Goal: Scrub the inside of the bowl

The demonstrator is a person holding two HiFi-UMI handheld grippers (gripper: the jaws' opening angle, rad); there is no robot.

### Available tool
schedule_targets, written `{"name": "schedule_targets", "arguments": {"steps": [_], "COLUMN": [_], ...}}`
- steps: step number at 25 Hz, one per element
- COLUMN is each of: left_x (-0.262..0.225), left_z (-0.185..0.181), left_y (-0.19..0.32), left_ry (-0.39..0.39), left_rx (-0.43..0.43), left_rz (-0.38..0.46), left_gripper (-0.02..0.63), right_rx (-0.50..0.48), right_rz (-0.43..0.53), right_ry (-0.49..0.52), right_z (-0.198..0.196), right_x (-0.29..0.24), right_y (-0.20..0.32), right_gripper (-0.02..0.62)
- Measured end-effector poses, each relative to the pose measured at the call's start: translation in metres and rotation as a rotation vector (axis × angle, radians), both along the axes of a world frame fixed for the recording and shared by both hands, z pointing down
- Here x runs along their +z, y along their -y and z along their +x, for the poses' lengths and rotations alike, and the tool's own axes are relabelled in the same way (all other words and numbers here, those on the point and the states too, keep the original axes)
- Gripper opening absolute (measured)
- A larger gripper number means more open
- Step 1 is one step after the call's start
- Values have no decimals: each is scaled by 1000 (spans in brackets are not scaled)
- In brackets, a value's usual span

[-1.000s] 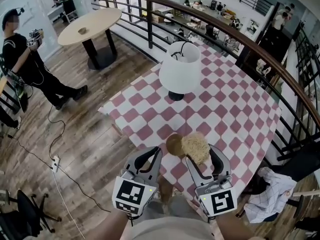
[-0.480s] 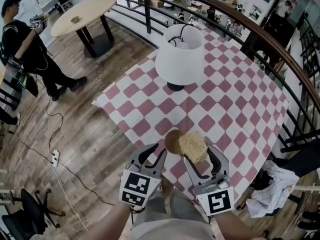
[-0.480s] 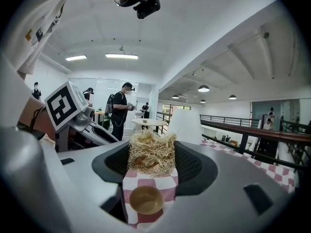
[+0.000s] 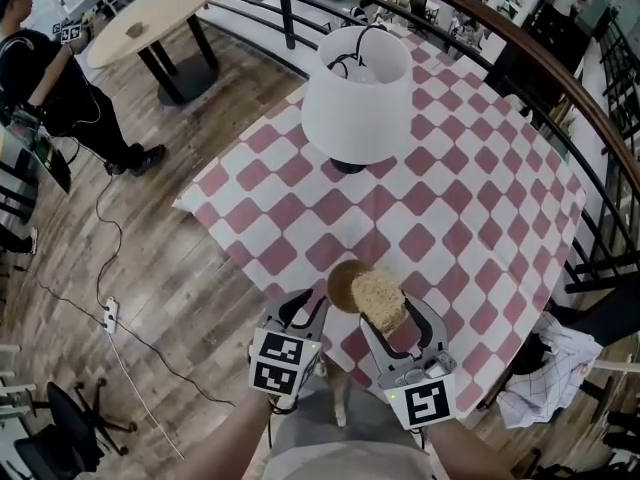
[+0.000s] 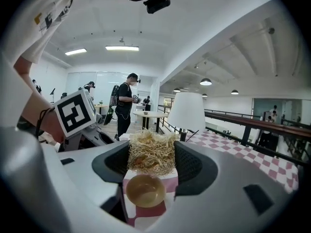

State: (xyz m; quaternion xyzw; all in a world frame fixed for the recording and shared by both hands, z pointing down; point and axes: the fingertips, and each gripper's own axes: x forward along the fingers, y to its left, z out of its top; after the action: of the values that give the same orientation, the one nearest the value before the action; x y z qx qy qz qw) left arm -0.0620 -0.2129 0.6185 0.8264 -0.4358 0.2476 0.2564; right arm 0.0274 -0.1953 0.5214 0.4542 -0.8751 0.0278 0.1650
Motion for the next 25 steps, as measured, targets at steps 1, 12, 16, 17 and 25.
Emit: {"name": "schedule_targets", "arguments": {"steps": [1,12,16,17,25], "left_x": [7,76,87,87,88], "left_z": [2,9,7,7,20], "left_y": [1,16,22,22,18], "left_ry": [1,15,30,22,4], "left_rx": [6,-37,-83,-92,-84], "left_rz": [-18,-199,-211,-212,-255], "left_gripper": [107,107,106,106,106], "right_rx": [3,33,50,51,43], "right_rz": [-7,-149,-184,-192,-248], "right_ry": [14,59,53,51,44], "right_z": [0,6,13,14,22], "right_x": [3,58,74,77,97], "right_y": [2,7,8,8,1], "right_gripper": [249,249,249,249,249]}}
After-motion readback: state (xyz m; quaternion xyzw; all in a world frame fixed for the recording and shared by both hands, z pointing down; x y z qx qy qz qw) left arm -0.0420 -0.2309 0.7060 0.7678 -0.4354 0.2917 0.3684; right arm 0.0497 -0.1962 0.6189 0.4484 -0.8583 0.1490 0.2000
